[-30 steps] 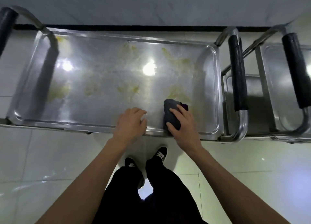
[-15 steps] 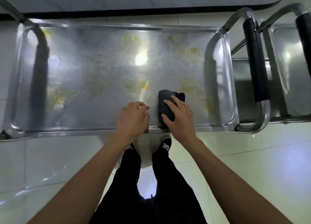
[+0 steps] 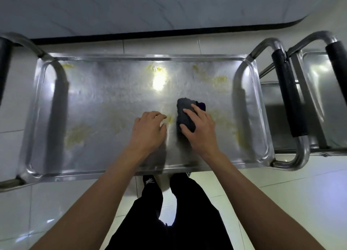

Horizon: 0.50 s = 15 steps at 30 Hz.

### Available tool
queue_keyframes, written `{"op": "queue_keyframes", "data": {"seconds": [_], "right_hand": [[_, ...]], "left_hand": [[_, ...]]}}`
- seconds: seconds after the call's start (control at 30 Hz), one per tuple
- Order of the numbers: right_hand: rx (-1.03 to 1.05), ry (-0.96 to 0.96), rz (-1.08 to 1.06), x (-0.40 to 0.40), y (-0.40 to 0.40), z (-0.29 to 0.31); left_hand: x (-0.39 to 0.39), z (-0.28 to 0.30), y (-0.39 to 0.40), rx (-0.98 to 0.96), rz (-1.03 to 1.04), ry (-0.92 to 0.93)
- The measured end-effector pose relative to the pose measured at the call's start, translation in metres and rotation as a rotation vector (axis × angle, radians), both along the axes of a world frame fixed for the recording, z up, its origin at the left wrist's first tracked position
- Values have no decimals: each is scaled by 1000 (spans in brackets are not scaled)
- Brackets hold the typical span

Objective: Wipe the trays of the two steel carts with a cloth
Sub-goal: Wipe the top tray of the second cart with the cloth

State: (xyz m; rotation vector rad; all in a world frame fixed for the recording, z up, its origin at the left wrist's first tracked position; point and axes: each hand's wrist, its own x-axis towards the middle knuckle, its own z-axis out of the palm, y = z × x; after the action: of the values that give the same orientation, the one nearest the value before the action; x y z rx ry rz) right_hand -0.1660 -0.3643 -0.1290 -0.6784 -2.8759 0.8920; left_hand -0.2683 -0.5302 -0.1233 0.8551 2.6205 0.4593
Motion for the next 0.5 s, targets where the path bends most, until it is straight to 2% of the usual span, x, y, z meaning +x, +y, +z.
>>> {"op": "queue_keyframes", "data": {"seconds": [0.5], "right_hand": [[-81, 35, 59, -125, 65, -13]], "left_hand": [[-108, 6, 64, -83, 109, 24]]}}
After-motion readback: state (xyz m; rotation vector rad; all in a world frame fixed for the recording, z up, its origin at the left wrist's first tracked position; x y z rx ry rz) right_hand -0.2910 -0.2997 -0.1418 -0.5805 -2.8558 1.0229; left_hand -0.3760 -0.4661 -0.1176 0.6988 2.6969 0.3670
